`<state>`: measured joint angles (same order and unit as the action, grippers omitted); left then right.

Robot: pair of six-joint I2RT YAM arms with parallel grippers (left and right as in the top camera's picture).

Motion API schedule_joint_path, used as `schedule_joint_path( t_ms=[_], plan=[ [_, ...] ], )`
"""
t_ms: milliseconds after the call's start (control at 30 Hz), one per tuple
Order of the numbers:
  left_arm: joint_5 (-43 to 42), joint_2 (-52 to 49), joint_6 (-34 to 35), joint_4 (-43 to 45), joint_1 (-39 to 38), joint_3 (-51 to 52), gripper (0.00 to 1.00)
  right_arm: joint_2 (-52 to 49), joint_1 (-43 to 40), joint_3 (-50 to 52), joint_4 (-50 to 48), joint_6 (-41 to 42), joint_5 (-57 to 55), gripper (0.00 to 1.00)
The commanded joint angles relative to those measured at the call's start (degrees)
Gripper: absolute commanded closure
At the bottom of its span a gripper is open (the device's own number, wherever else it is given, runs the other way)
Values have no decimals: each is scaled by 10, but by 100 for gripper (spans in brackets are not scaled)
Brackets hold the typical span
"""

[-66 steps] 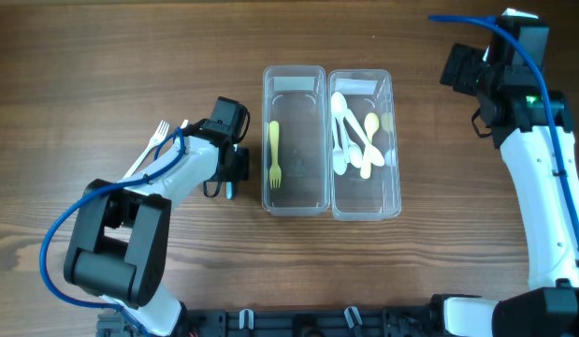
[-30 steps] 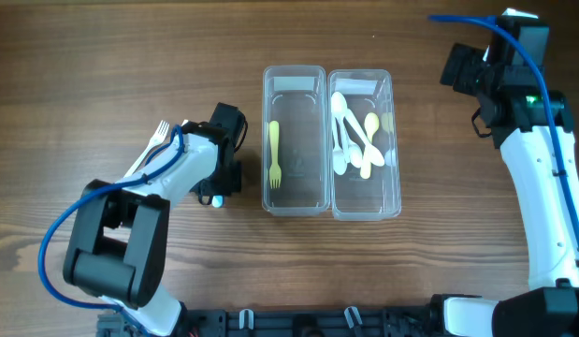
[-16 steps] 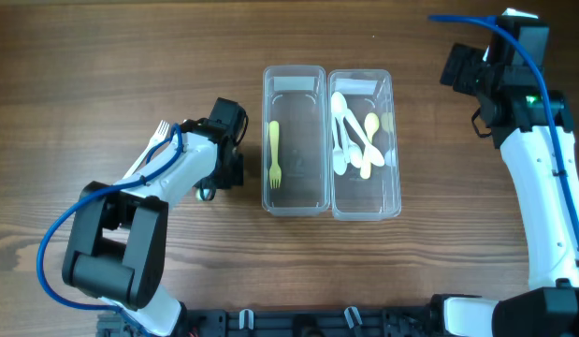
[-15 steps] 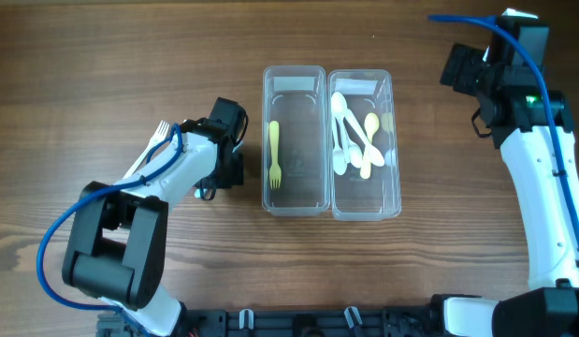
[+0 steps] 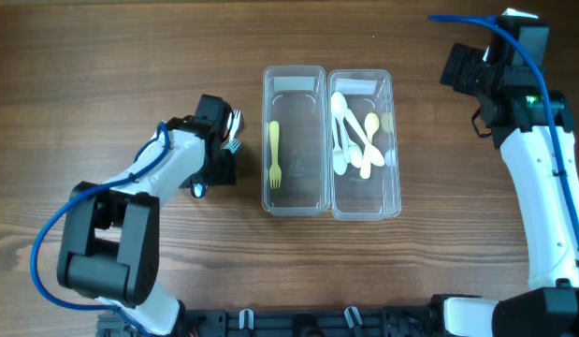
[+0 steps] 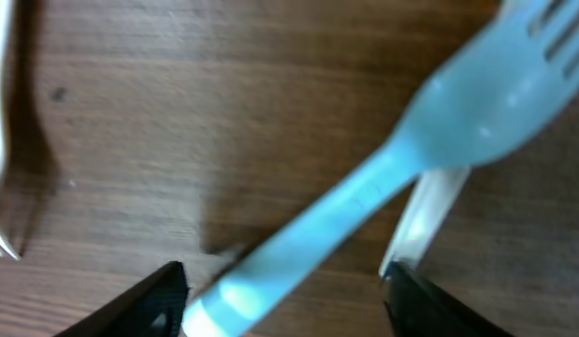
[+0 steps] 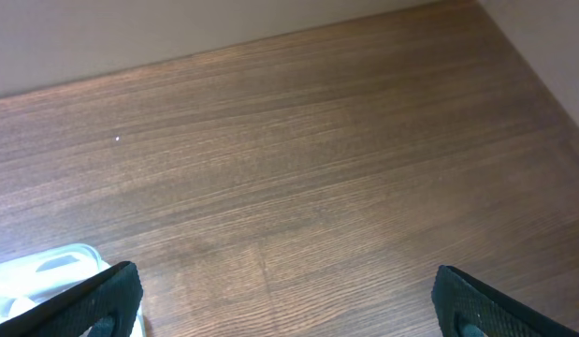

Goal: Pack container
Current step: 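Lower the left gripper and grasp the light-blue fork by its handle, then carry the light-blue fork into the left container and release it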

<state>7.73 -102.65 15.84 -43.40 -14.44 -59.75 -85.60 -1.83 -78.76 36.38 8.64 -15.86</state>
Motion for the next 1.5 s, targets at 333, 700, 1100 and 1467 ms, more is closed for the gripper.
schedule_joint_path(
  t_ms=[333, 700, 1100, 1467],
  plan=[
    [-2, -5, -95, 42, 4, 6, 47, -3, -1, -4, -1, -10, -2, 0],
    [-2, -40, -97, 85, 3, 39, 46, -3, -1, -4, -1, -10, -2, 0],
    [-2, -42, -97, 87, 4, 39, 96, -3, -1, -4, -1, -10, -2, 0],
    [59, -21, -96, 32, 4, 4, 96, -3, -1, -4, -1, -10, -2, 0]
  ],
)
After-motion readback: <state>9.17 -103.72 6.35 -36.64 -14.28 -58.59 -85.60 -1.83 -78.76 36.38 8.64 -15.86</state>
